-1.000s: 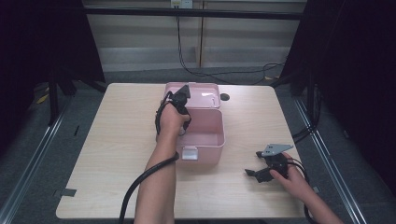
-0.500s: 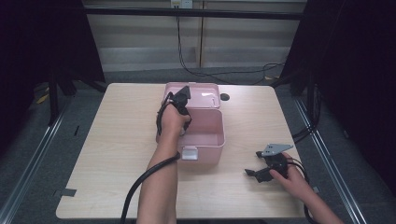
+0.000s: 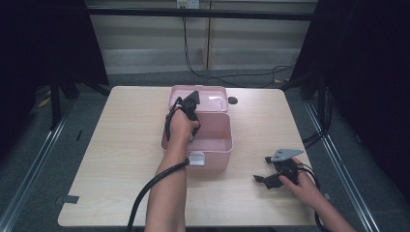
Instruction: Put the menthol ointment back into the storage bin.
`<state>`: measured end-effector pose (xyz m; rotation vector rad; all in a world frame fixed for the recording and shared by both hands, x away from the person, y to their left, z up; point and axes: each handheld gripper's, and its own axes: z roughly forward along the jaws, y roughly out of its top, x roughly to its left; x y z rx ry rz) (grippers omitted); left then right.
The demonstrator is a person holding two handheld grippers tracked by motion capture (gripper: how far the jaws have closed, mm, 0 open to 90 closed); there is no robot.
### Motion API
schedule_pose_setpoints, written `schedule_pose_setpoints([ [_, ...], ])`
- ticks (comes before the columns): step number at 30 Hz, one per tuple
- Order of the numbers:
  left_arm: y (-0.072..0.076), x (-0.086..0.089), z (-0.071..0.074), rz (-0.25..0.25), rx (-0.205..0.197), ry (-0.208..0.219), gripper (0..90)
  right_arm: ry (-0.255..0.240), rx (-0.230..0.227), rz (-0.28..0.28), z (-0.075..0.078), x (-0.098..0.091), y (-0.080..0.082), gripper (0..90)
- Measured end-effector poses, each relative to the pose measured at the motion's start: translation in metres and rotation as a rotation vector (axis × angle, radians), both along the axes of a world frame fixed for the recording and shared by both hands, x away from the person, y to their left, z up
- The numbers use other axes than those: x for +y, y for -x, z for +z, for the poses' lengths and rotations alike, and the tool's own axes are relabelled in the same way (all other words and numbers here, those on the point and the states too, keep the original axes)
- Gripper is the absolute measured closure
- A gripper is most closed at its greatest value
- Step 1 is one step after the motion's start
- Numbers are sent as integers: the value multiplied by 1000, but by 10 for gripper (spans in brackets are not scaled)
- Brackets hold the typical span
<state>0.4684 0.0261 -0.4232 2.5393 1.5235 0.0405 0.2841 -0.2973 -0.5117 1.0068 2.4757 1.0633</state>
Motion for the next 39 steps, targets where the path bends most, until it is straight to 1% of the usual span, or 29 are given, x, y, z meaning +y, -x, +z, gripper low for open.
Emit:
schedule_pose_setpoints([
  [1, 0, 0, -1, 2, -1, -2, 499, 0, 0, 0, 0, 0, 0, 99],
  [2, 0, 1, -2, -7, 1, -7, 499, 0, 0, 0, 0, 0, 0, 99],
  [3, 0, 0, -3, 6, -5, -4, 499, 0, 0, 0, 0, 0, 0, 99],
  [5, 0, 0, -4, 11, -6, -6, 496, 0, 0, 0, 0, 0, 0, 99],
  [6, 0, 1, -4, 9, -14, -9, 488, 0, 0, 0, 0, 0, 0, 99],
  [9, 0, 2, -2, 6, -20, -13, 480, 0, 1, 0, 0, 0, 0, 99],
  [11, 0, 2, -1, 12, -27, -6, 481, 0, 1, 1, 0, 0, 0, 99],
  [15, 0, 2, 0, 6, -29, -11, 476, -1, 1, 2, 0, 0, 0, 99],
  [17, 0, 3, 0, 2, -23, -11, 472, -1, 1, 2, 0, 0, 0, 99],
  [18, 0, 3, -1, 11, -22, -8, 467, -1, 1, 2, 0, 0, 0, 99],
  [20, 1, 4, 0, 7, -15, -9, 454, -1, 1, 2, 0, 0, 0, 99],
  [22, 1, 5, 0, 18, -24, -11, 424, 0, 1, 2, 0, 0, 0, 99],
  [23, 1, 6, 1, 16, -16, -13, 412, -1, 1, 2, 0, 0, 0, 99],
  [24, 1, 7, 2, 25, -13, -13, 402, -1, 1, 2, 0, 0, 0, 99],
  [25, 1, 8, 2, 17, -18, -11, 390, -1, 1, 2, 0, 0, 0, 99],
  [26, 2, 8, 3, 34, -17, -11, 381, -1, 1, 2, 0, 0, 0, 99],
  [28, 2, 9, 5, 28, -16, -13, 346, -1, 1, 2, 0, 0, 0, 99],
  [29, 3, 9, 5, 41, -16, -5, 340, 0, 1, 2, 0, 0, 0, 99],
  [32, 3, 11, 9, 19, -17, -3, 329, 0, 1, 2, 0, 0, 0, 99],
  [33, 4, 10, 10, 27, -13, -1, 324, -1, 1, 2, 0, 0, 0, 99],
  [34, 4, 10, 11, 16, -15, 2, 310, 0, 1, 2, 0, 0, 0, 99],
  [35, 5, 10, 12, 25, -10, 5, 298, 0, 1, 2, 0, 0, 0, 99],
  [39, 7, 9, 16, 27, -18, 17, 284, -1, 1, 2, 0, 0, 0, 99],
])
